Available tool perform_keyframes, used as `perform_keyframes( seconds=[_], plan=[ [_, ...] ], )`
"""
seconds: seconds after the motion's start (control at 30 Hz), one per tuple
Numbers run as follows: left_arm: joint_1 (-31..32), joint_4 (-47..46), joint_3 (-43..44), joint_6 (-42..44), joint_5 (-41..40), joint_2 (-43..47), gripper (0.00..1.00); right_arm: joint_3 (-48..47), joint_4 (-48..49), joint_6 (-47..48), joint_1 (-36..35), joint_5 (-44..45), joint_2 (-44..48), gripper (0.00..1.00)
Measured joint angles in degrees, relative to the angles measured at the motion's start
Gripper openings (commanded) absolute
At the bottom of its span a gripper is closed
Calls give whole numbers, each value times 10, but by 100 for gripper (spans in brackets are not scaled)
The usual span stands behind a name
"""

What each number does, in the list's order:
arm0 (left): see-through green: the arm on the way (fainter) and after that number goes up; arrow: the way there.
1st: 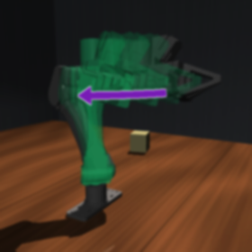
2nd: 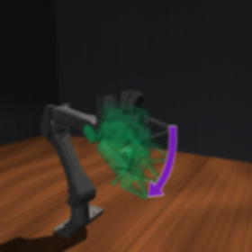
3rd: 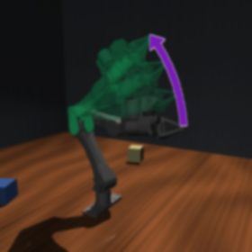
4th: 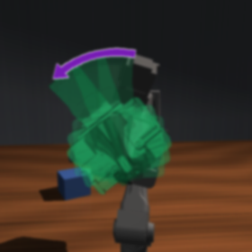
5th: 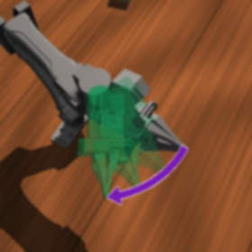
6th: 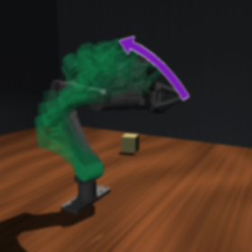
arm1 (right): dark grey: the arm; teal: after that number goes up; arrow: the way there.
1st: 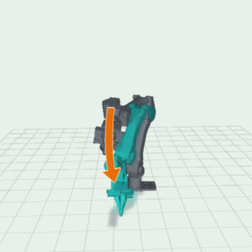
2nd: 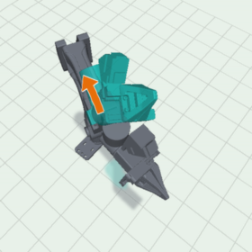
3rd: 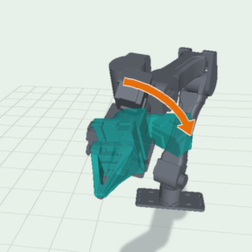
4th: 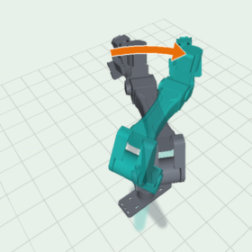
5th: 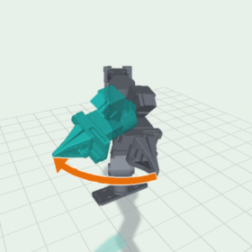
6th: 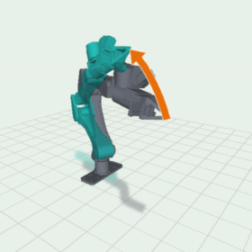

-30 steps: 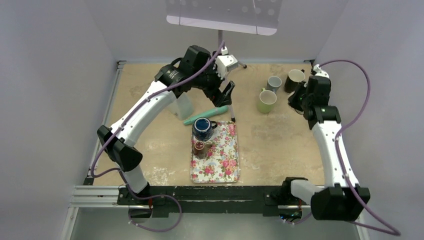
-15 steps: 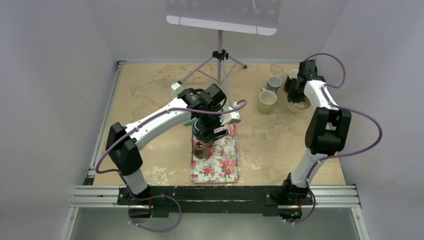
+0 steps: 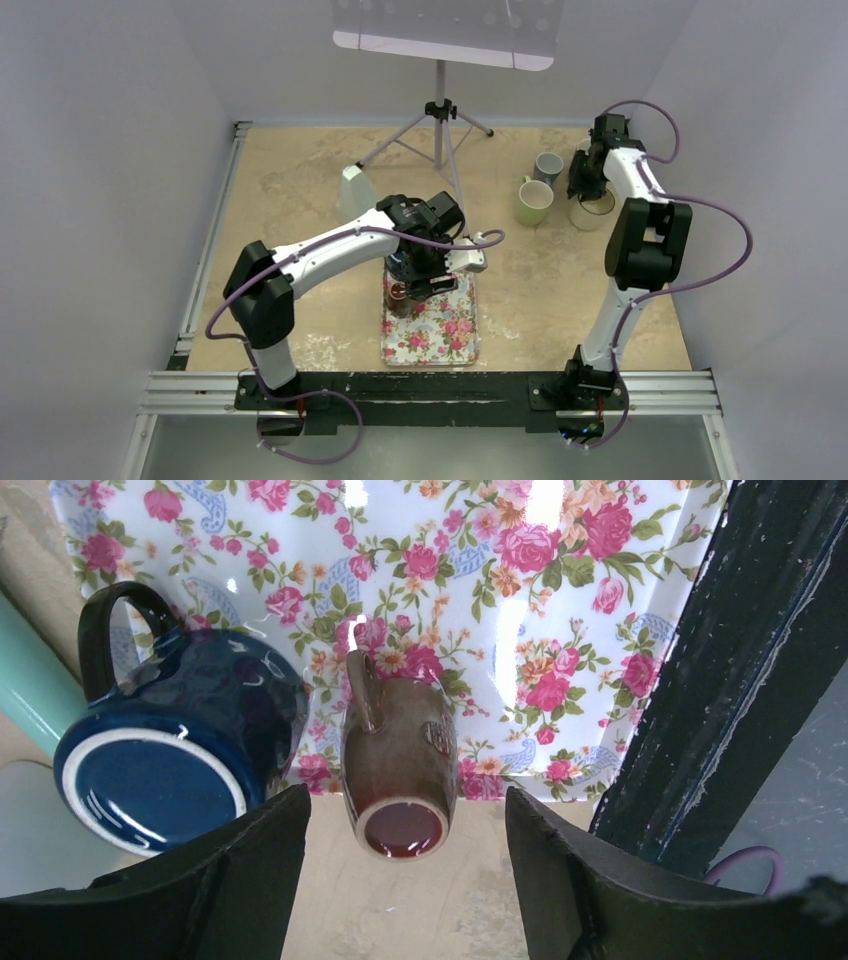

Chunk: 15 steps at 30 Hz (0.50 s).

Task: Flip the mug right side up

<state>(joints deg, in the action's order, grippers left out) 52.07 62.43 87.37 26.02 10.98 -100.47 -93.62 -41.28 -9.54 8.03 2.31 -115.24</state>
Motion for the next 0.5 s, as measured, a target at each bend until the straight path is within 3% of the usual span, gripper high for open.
perform_keyframes(
  seconds=[0.27,0.5],
  plan=[
    [12,-21,-28,22,-17,-47,68,-48,-21,15,0,-1,16,46],
    [22,-52,-52,36,-38,-70,59,-46,-33,23,0,-3,110,46]
  ],
)
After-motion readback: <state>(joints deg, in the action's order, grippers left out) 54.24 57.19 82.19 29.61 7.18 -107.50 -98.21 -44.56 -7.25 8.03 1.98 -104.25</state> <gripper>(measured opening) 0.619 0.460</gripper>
